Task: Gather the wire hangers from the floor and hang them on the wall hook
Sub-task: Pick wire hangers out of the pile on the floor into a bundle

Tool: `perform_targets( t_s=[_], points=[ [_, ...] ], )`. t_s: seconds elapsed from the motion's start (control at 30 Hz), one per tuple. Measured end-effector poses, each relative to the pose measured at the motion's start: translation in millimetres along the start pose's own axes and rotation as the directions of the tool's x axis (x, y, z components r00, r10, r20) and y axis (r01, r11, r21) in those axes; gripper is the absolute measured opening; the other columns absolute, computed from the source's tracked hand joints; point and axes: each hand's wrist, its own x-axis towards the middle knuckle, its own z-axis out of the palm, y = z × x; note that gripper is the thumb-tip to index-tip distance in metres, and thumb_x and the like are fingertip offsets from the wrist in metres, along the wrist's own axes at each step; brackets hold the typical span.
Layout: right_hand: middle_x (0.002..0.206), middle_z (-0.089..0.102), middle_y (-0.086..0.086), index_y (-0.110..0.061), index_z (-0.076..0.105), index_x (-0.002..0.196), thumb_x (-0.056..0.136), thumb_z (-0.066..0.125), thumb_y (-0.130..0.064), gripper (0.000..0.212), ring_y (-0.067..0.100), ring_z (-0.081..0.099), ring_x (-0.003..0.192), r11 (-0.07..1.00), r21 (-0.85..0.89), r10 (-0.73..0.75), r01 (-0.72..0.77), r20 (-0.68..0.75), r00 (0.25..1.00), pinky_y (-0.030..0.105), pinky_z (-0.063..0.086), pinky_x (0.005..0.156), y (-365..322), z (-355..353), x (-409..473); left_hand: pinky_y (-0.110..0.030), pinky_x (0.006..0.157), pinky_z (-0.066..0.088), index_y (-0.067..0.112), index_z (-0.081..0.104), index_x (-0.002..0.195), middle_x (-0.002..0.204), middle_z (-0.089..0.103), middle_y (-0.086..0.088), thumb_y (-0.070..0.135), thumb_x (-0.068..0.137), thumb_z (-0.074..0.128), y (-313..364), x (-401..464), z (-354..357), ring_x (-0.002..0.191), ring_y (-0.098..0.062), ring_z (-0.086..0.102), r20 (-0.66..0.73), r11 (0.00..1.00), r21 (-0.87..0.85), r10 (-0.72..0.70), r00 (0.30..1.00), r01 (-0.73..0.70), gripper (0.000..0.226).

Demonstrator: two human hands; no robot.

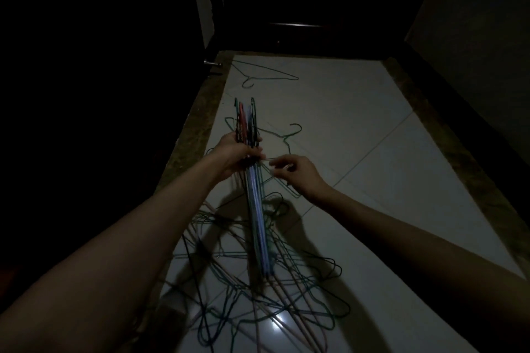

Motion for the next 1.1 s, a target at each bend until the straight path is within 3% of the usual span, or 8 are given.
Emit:
perform_targets(
  t_s=[0.13, 0.27, 0.37, 0.43, 0.53, 0.6, 0.87, 1.1],
  points=[
    [0.101, 0.066, 0.009, -0.01, 0.068, 0.1, 0.081, 0.07, -0.015, 0.02, 0.02, 0.06, 0.083, 0.982, -0.181, 0.077, -0.046, 0.168, 0.983, 0.032, 0.049, 0.078, 41.0, 13.1, -31.2, -0.022, 0.058, 0.056, 0.014, 0.057, 0.084, 0.08, 0.061, -0.007, -0.015, 0.077, 0.061, -1.5, -8.1, -18.3, 0.072, -0.018, 0.061, 0.021, 0.999, 0.031, -0.016, 1.0, 0.015, 0.03],
    [0.093, 0.064, 0.004, -0.009, 0.068, 0.102, 0.078, 0.073, -0.013, 0.025, 0.013, 0.056, 0.08, 0.965, -0.243, 0.155, -0.096, 0.237, 0.959, 0.023, 0.044, 0.071, 65.7, 26.8, -58.6, -0.016, 0.051, 0.053, 0.014, 0.059, 0.085, 0.084, 0.063, -0.005, -0.013, 0.077, 0.063, -3.3, -13.8, -35.6, 0.077, -0.014, 0.063, 0.029, 0.998, 0.043, -0.043, 0.999, 0.041, 0.028],
    [0.092, 0.06, 0.001, -0.007, 0.062, 0.107, 0.079, 0.071, -0.01, 0.03, 0.012, 0.056, 0.081, 0.96, -0.231, 0.215, -0.161, 0.233, 0.948, 0.013, 0.041, 0.061, 79.6, 34.2, -70.9, -0.015, 0.049, 0.051, 0.013, 0.06, 0.088, 0.083, 0.064, -0.006, -0.015, 0.078, 0.061, -2.3, -16.9, -44.5, 0.067, -0.009, 0.066, 0.038, 0.998, 0.032, -0.056, 0.998, 0.054, 0.03],
    [0.091, 0.061, 0.004, -0.008, 0.058, 0.109, 0.078, 0.071, -0.008, 0.034, 0.014, 0.058, 0.079, 0.953, -0.223, 0.255, -0.203, 0.239, 0.937, 0.018, 0.046, 0.062, 87.7, 36.1, -75.7, -0.014, 0.047, 0.049, 0.014, 0.06, 0.089, 0.081, 0.065, -0.005, -0.016, 0.077, 0.06, -1.6, -18.3, -47.1, 0.059, -0.005, 0.067, 0.036, 0.997, 0.051, -0.053, 0.998, 0.051, 0.032],
    [0.088, 0.061, 0.005, -0.012, 0.05, 0.104, 0.074, 0.075, -0.01, 0.038, 0.018, 0.06, 0.078, 0.942, -0.222, 0.304, -0.254, 0.236, 0.923, 0.031, 0.052, 0.069, 97.2, 39.1, -79.0, -0.015, 0.048, 0.05, 0.014, 0.061, 0.091, 0.082, 0.067, -0.004, -0.015, 0.077, 0.061, -1.8, -17.2, -47.4, 0.071, -0.009, 0.066, 0.03, 0.994, 0.092, -0.056, 0.998, 0.053, 0.032],
    [0.089, 0.06, 0.006, -0.015, 0.047, 0.101, 0.074, 0.076, -0.011, 0.039, 0.019, 0.058, 0.079, 0.93, -0.249, 0.326, -0.269, 0.228, 0.917, 0.032, 0.049, 0.068, 101.9, 42.6, -79.6, -0.016, 0.051, 0.052, 0.012, 0.061, 0.095, 0.085, 0.067, -0.005, -0.015, 0.077, 0.061, -2.5, -15.0, -46.8, 0.076, -0.011, 0.066, 0.031, 0.995, 0.086, -0.063, 0.998, 0.06, 0.033],
    [0.094, 0.064, 0.004, -0.005, 0.062, 0.108, 0.079, 0.072, -0.009, 0.031, 0.013, 0.061, 0.084, 0.922, -0.28, 0.33, -0.267, 0.205, 0.922, 0.016, 0.046, 0.068, 111.3, 41.7, -67.4, -0.015, 0.048, 0.05, 0.01, 0.058, 0.106, 0.089, 0.068, -0.005, -0.015, 0.076, 0.063, -1.2, -7.5, -41.9, 0.079, -0.011, 0.066, 0.034, 0.993, 0.113, -0.049, 0.998, 0.045, 0.039],
    [0.1, 0.069, 0.014, 0.001, 0.069, 0.098, 0.072, 0.077, -0.005, 0.028, 0.022, 0.064, 0.095, 0.913, -0.306, 0.312, -0.27, 0.098, 0.945, 0.027, 0.051, 0.079, 114.2, -9.0, -37.7, -0.015, 0.051, 0.051, 0.01, 0.061, 0.098, 0.088, 0.067, -0.006, -0.014, 0.077, 0.062, 3.8, 1.5, -34.9, 0.061, -0.002, 0.068, 0.035, 0.995, 0.097, -0.01, 0.999, 0.006, 0.032]
  ],
)
